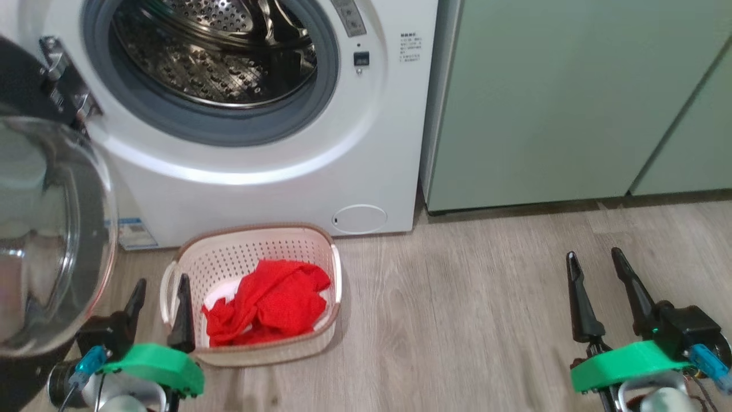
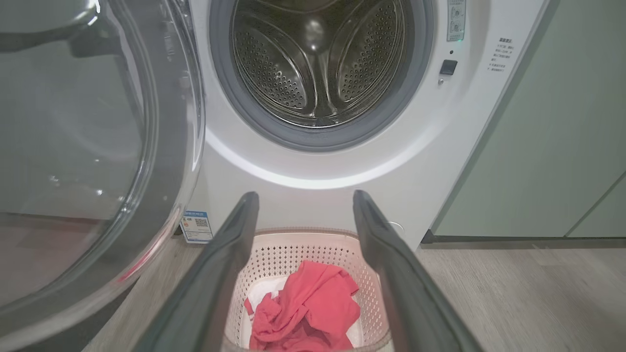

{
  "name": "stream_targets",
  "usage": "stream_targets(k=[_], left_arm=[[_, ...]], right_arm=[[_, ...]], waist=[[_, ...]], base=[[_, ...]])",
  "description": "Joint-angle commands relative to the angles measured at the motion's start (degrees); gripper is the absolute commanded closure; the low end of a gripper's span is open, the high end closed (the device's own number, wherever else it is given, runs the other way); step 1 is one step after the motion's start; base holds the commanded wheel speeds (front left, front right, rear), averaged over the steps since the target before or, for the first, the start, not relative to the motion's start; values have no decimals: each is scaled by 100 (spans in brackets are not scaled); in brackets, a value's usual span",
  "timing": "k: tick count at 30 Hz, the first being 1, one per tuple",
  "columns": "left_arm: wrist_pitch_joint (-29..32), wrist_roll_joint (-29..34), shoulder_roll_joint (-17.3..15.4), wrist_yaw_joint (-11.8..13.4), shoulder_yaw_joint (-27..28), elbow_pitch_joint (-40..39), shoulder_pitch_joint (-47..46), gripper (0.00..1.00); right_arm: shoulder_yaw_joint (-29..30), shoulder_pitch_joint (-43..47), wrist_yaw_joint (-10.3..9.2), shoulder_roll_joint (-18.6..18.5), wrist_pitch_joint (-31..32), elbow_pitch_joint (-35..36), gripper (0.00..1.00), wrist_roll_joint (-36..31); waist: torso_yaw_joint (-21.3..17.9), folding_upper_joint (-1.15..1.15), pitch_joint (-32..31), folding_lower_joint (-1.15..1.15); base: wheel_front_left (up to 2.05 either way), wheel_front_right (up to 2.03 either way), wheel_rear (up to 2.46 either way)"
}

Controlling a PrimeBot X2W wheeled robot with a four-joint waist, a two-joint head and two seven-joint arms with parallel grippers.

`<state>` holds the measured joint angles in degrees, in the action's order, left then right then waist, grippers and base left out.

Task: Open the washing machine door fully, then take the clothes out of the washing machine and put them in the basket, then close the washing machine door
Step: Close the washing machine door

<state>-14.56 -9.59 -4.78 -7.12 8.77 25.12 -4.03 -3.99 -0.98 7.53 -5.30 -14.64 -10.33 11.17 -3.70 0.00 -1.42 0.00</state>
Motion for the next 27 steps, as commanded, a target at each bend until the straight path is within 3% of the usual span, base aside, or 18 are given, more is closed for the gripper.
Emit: stream_targets(k=[1, 9, 18, 23, 27], left_arm=[[-44, 31, -74, -23, 191, -189, -188, 0], [-44, 49, -50, -28, 150, -216, -172, 0], [-44, 52, 1, -30, 117, -258, -155, 0], [-44, 51, 34, -31, 67, -254, -183, 0], [-44, 73, 68, -21, 51, -307, -214, 0]], right_arm=[[-136, -70, -4, -9, -36, 184, 0, 16], [-129, -74, -4, -10, -36, 179, 0, 12], [-113, -57, -4, 0, -36, 174, 0, 25], [-128, -37, -4, -7, -36, 173, 0, 29], [-113, -15, -4, 15, -36, 182, 0, 36]], waist=[[0, 0, 3, 0], [-5, 0, -10, 0], [74, 0, -27, 0], [254, 0, -39, 0], [633, 0, -62, 0]], base=[[-162, 162, 0], [-101, 101, 0], [0, 0, 0], [0, 0, 0], [0, 0, 0]])
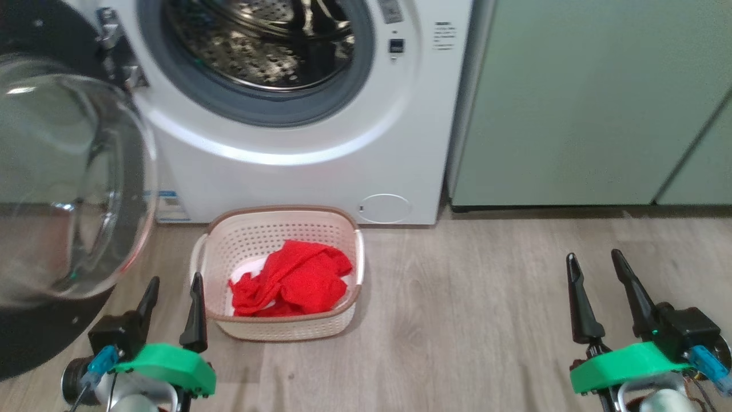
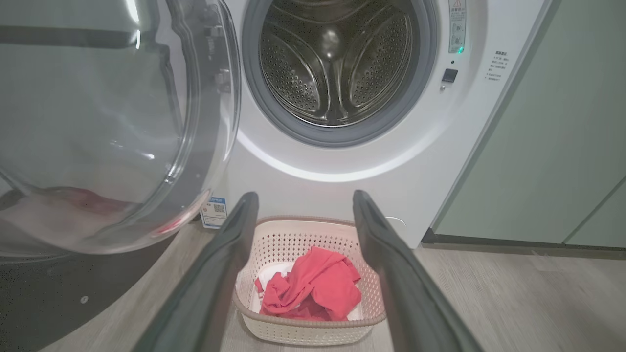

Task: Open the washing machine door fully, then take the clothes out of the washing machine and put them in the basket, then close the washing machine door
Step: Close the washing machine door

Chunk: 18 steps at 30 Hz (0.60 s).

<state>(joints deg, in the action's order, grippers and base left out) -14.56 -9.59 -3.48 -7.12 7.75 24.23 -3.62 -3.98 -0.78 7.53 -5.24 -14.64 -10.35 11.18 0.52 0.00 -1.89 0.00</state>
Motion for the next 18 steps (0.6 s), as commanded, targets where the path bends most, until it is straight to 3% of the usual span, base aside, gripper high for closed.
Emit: stream_targets(k=[1, 18], left_arm=[[-44, 87, -59, -13, 153, -220, -257, 0], [-44, 209, -80, 94, 277, -172, -300, 0]], right_arm=[[-120, -36, -4, 16, -36, 187, 0, 35], [-138, -84, -4, 103, -36, 180, 0, 51]], waist=[[299, 0, -18, 0], [1926, 0, -21, 0]], base=[[0, 0, 0], [0, 0, 0]])
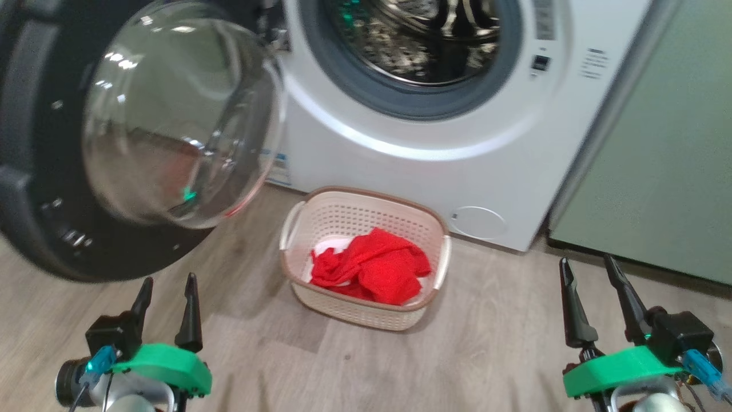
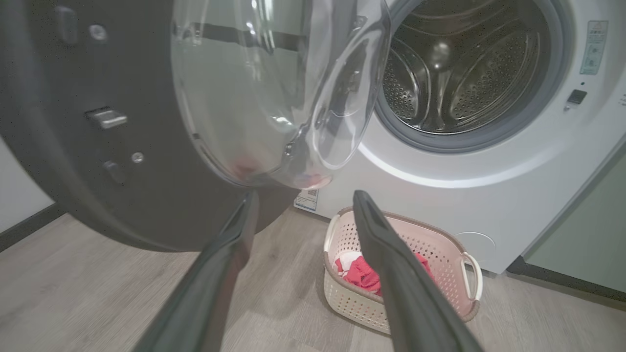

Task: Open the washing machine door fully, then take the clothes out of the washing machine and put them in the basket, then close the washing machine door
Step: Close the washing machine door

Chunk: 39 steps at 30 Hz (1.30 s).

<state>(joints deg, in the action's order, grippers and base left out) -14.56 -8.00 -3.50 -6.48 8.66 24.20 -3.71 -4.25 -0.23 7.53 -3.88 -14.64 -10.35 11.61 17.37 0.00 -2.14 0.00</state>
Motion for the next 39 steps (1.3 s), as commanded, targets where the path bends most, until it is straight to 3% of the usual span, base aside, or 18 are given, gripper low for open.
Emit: stream_targets(k=[1, 12, 34, 35, 36, 37, 39], left_arm=[[-44, 63, -82, 41, 196, -169, -293, 0], [-44, 33, -115, 73, 364, -202, -323, 0], [-44, -204, -11, 113, 1010, -570, -124, 0], [-44, -229, -13, 104, 1047, -553, -134, 29], [-44, -282, -17, 88, 1094, -536, -159, 83], [-44, -355, -19, 71, 1156, -522, -188, 100], [-44, -573, -40, 26, 1338, -486, -246, 100]], right_arm=[[-108, -137, -4, -29, -36, 178, 0, 9], [-186, -221, -4, 8, -36, 169, 0, 12], [-553, -632, -4, -124, -36, -25, 0, 119], [-543, -623, -4, -122, -36, -22, 0, 118], [-533, -615, -4, -119, -36, -19, 0, 117], [-523, -606, -4, -117, -36, -16, 0, 116], [-487, -573, -4, -105, -36, -4, 0, 108]], waist=[[330, 0, 5, 0], [1054, 0, 93, 0], [1150, 0, 242, 0], [1147, 0, 238, 0], [1145, 0, 234, 0], [1143, 0, 231, 0], [1139, 0, 222, 0]], base=[[0, 0, 0], [0, 0, 0], [0, 0, 0], [0, 0, 0], [0, 0, 0], [0, 0, 0], [0, 0, 0]])
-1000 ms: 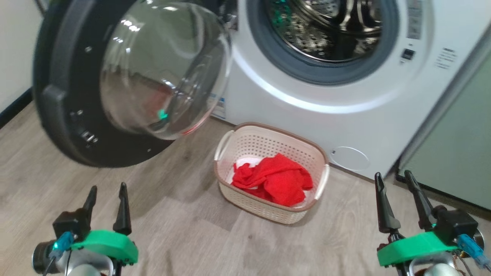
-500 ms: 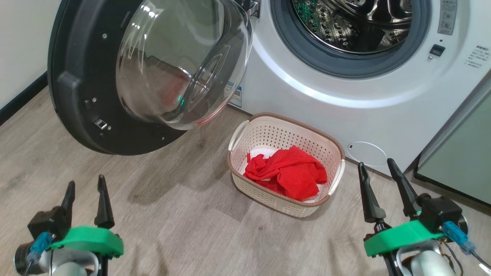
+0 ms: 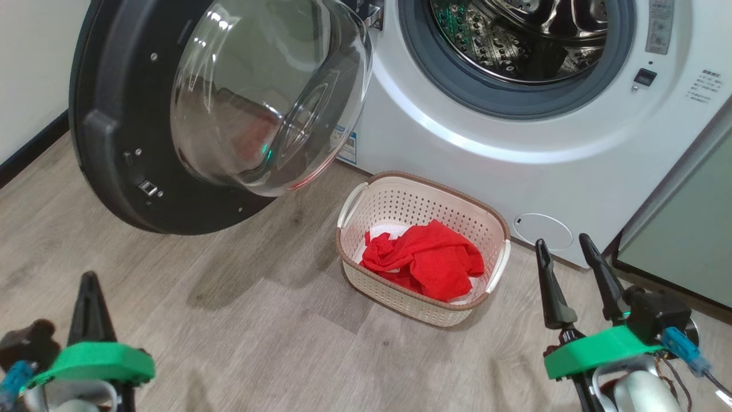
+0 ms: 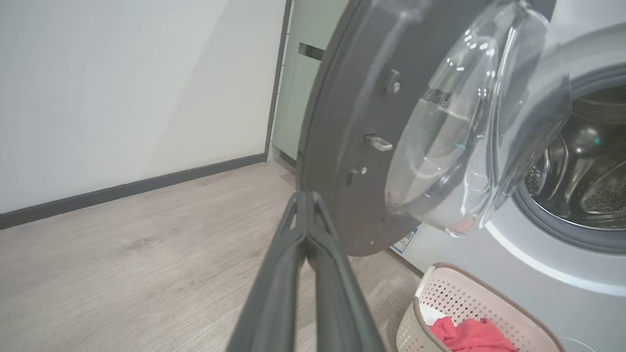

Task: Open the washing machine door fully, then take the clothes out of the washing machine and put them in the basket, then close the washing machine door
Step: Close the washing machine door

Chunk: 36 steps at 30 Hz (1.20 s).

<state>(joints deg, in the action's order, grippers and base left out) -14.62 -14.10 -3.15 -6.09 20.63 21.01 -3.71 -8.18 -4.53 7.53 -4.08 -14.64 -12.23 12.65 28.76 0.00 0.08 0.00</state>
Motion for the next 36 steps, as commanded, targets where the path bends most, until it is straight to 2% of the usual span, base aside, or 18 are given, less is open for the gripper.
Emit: stream_targets(k=[1, 6, 12, 16, 19, 23, 28, 32, 36], left_arm=[[-38, -54, -92, -27, 205, -147, -274, 100], [186, -880, -349, -102, 530, 92, -673, 100], [1483, -2750, -885, -134, 1155, 578, -1706, 100], [2242, -3628, -1271, -114, 1560, 1185, -2373, 100], [2751, -4162, -1547, 19, 1830, 1738, -2905, 100], [3240, -4402, -1959, 228, 1874, 2408, -3514, 100], [4156, -4715, -2262, 397, 1815, 3101, -4148, 100], [4768, -4871, -2435, 460, 1760, 3384, -4443, 100], [5037, -4896, -2593, 500, 1706, 3472, -4593, 100]], right_arm=[[-83, -131, -4, -80, -36, 189, 0, 0], [-58, -89, -4, -59, -36, 195, 0, -20], [-20, -66, -4, -50, -36, 185, 0, -28], [43, -9, -4, -30, -36, 205, 0, -37], [91, 64, -4, -15, -36, 224, 0, -40], [149, 147, -4, -9, -36, 237, 0, -47], [115, 151, -4, -36, -36, 246, 0, -65], [41, 100, -4, -59, -36, 232, 0, -67], [-19, 77, -4, -98, -36, 221, 0, -59]], waist=[[1, 0, 0, 0], [11, 0, 9, 0], [7, 0, 9, 0], [-19, 0, -16, 0], [-45, 0, -49, 0], [-91, 0, -86, 0], [-244, 0, -55, 0], [-418, 0, -19, 0], [-602, 0, 17, 0]], base=[[0, 0, 0], [0, 0, 0], [0, 0, 0], [0, 0, 0], [0, 0, 0], [0, 0, 0], [0, 0, 0], [0, 0, 0], [0, 0, 0]])
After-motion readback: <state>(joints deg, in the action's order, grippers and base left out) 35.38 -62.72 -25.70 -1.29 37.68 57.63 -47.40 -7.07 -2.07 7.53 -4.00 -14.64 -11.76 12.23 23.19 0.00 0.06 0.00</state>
